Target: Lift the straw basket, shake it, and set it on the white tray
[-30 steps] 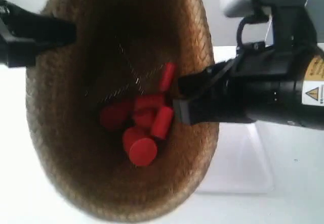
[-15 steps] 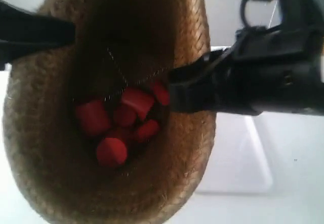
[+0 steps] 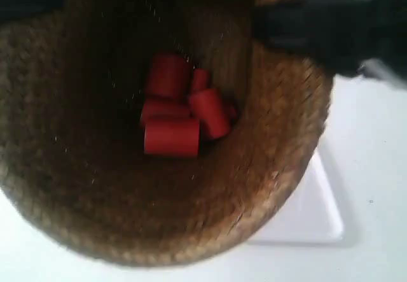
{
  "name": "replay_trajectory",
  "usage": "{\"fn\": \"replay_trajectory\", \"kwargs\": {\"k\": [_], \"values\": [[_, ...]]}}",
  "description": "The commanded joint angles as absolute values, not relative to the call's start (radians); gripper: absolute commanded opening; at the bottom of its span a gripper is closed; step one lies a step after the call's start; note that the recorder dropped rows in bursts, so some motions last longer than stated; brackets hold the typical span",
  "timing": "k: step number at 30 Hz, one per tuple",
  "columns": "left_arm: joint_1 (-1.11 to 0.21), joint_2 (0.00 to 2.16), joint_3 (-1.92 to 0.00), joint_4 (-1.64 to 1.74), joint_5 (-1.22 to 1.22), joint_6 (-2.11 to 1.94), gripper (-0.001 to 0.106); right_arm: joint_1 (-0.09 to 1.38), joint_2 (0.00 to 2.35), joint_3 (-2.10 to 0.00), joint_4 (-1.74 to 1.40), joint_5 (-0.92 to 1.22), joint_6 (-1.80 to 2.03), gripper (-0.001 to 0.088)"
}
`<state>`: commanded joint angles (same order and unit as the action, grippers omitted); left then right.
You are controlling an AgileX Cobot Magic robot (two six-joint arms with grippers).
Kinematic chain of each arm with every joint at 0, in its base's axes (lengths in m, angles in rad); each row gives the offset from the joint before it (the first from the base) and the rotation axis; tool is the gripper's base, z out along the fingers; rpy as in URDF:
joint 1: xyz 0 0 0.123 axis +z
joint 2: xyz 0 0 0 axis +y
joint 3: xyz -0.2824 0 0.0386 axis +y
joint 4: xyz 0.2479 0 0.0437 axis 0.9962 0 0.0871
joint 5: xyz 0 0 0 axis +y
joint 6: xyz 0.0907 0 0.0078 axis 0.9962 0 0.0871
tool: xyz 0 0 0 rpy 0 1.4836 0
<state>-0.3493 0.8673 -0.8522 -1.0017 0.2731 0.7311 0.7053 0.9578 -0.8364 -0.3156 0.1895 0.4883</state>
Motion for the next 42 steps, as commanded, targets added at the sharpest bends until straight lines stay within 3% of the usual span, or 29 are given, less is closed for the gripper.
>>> {"fn": "replay_trajectory", "kwargs": {"k": [3,5,7,12,15,19,22,24,26,28,30,32,35,38,42], "values": [[-0.349,0.920,-0.861,-1.018,0.352,0.696,0.000,0.683,1.058,-0.873,-0.256,0.329,0.585,0.0000],[-0.349,0.883,-0.912,-1.003,0.510,0.715,0.000,0.722,1.008,-0.915,-0.110,0.410,0.473,0.0000],[-0.349,0.825,-0.952,-1.001,0.586,0.747,0.000,0.772,0.934,-0.917,-0.040,0.359,0.403,0.0000],[-0.349,0.890,-0.854,-0.986,0.295,0.741,0.000,0.724,1.051,-0.825,-0.313,0.123,0.542,0.0000],[-0.349,0.934,-0.884,-0.971,0.483,0.704,0.000,0.706,1.103,-0.871,-0.264,0.196,0.663,0.0000],[-0.349,0.817,-0.974,-0.970,0.610,0.704,0.000,0.792,0.942,-0.911,-0.263,0.219,0.629,0.0000],[-0.349,0.769,-0.949,-0.947,0.410,0.734,0.000,0.805,0.896,-0.876,-0.387,0.137,0.621,0.0000],[-0.349,0.856,-0.886,-0.947,0.253,0.739,0.000,0.744,1.034,-0.850,-0.494,0.081,0.642,0.0000],[-0.349,0.901,-0.939,-0.939,0.436,0.700,0.000,0.738,1.078,-0.904,-0.386,0.234,0.695,0.0000],[-0.349,0.824,-1.024,-0.919,0.614,0.702,0.000,0.806,0.961,-0.935,-0.256,0.297,0.564,0.0000],[-0.349,0.784,-0.983,-0.894,0.518,0.708,0.000,0.848,0.903,-0.893,-0.333,0.143,0.509,0.0000],[-0.349,0.876,-0.861,-0.912,0.346,0.692,0.000,0.776,1.055,-0.855,-0.405,0.144,0.551,0.0000],[-0.349,0.847,-0.934,-0.891,0.612,0.661,0.000,0.792,1.021,-0.946,-0.184,0.363,0.495,0.0000],[-0.349,0.761,-0.934,-0.885,0.469,0.623,0.000,0.828,0.910,-0.903,-0.243,0.208,0.453,0.0000],[-0.349,0.855,-0.884,-0.882,0.468,0.597,0.000,0.744,1.080,-0.888,-0.299,0.309,0.588,0.0000]]}}
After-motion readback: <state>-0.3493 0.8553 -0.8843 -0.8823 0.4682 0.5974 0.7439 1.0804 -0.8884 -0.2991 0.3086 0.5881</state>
